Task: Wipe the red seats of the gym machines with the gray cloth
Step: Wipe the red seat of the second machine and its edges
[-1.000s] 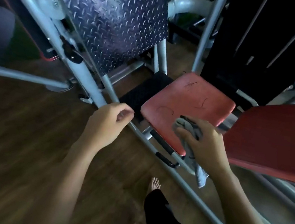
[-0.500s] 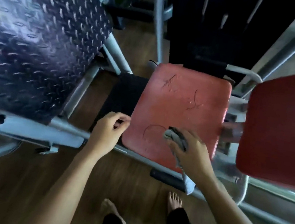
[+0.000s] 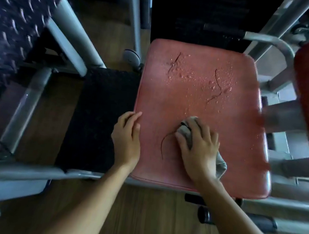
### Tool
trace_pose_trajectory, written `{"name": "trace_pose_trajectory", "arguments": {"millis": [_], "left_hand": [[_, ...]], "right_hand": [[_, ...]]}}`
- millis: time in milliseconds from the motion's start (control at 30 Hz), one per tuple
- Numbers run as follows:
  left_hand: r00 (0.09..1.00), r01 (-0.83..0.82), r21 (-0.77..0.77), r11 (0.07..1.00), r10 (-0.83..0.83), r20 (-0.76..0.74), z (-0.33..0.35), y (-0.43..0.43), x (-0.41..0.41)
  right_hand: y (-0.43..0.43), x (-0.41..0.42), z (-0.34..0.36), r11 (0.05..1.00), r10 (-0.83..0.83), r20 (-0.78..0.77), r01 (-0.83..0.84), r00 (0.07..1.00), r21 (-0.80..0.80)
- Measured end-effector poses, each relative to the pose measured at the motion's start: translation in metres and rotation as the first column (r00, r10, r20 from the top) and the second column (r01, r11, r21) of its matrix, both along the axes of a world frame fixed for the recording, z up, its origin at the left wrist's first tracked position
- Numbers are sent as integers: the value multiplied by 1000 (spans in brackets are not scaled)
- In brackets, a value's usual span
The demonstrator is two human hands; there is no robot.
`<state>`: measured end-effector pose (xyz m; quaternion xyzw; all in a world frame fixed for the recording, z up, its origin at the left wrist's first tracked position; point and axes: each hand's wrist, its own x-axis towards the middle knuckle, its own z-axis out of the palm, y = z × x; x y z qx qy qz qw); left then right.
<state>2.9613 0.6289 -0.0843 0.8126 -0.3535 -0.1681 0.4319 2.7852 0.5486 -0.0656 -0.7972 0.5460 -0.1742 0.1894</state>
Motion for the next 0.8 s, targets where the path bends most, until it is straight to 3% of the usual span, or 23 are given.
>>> {"name": "trace_pose_trajectory", "arguments": {"millis": [100,200,267,333,433,500,567,633,700,733,800], "left_hand": [[1000,-18,-119,993,18,-5,-15,1,3],[1000,-12,-165,986,9,-21,-22,3,5],[999,-18,-195,981,9,-44,-25,3,4],[999,-18,-210,978,10,-40,-27,2,3],[1000,-28,-208,978,27,-9,-29,1,3],[999,-37,-209,977,37,-6,-30,0,3],[999,-44,-223,974,39,-26,-31,1,4],[998,-47,-240,970,34,-59,-31,2,3],[996,-59,-249,967,40,-83,-30,2,3],[995,-64,-254,965,44,-86,-30,1,3],[995,-75,-262,962,54,-85,-30,0,4]], "right_hand": [[23,14,-5,973,216,33,-212,976,-92],[31,7,-11,842,514,4,-504,858,-190],[12,0,-14,754,620,-80,-621,781,-215],[-18,1,-18,779,569,-124,-581,813,-235],[-43,15,-16,933,287,-51,-292,956,-211],[-26,25,-16,960,192,-26,-193,981,-203],[2,19,-15,916,353,-13,-349,935,-197],[18,-2,-12,759,624,-33,-616,781,-211],[3,-17,-9,633,743,-108,-746,660,-208],[-9,-19,-11,641,724,-146,-735,674,-220],[-38,-10,-12,778,552,-153,-572,820,-258]]}}
